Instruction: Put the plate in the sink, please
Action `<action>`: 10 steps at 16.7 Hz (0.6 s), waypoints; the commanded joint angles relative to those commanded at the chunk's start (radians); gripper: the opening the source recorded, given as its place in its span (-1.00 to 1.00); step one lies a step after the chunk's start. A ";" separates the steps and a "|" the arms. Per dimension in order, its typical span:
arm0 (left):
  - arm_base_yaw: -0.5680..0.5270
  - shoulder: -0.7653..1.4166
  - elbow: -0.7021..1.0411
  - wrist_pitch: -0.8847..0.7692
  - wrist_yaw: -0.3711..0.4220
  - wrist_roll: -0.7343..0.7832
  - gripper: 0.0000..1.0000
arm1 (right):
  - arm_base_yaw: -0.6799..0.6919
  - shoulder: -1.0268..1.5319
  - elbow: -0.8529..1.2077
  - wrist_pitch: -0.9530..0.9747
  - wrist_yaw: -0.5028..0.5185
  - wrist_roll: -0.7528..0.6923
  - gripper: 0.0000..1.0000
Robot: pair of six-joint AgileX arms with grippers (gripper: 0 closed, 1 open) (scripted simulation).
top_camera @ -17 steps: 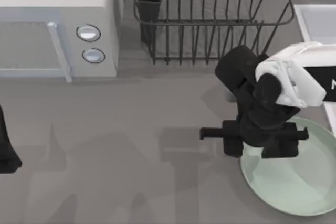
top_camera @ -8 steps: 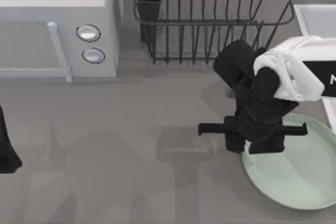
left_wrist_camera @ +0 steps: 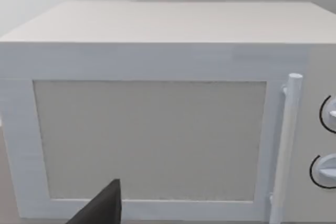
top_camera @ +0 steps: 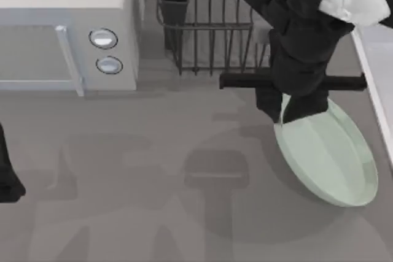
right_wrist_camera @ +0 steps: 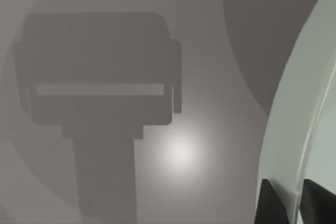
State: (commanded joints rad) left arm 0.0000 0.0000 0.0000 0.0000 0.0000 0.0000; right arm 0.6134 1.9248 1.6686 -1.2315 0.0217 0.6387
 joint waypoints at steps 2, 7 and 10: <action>0.000 0.000 0.000 0.000 0.000 0.000 1.00 | -0.003 -0.006 0.153 -0.160 0.000 -0.003 -1.00; 0.000 0.000 0.000 0.000 0.000 0.000 1.00 | -0.013 -0.033 0.426 -0.440 -0.001 -0.013 -1.00; 0.000 0.000 0.000 0.000 0.000 0.000 1.00 | -0.015 -0.040 0.470 -0.485 -0.001 -0.016 -1.00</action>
State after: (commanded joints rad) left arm 0.0000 0.0000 0.0000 0.0000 0.0000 0.0000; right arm 0.5981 1.8844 2.1391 -1.7160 0.0207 0.6229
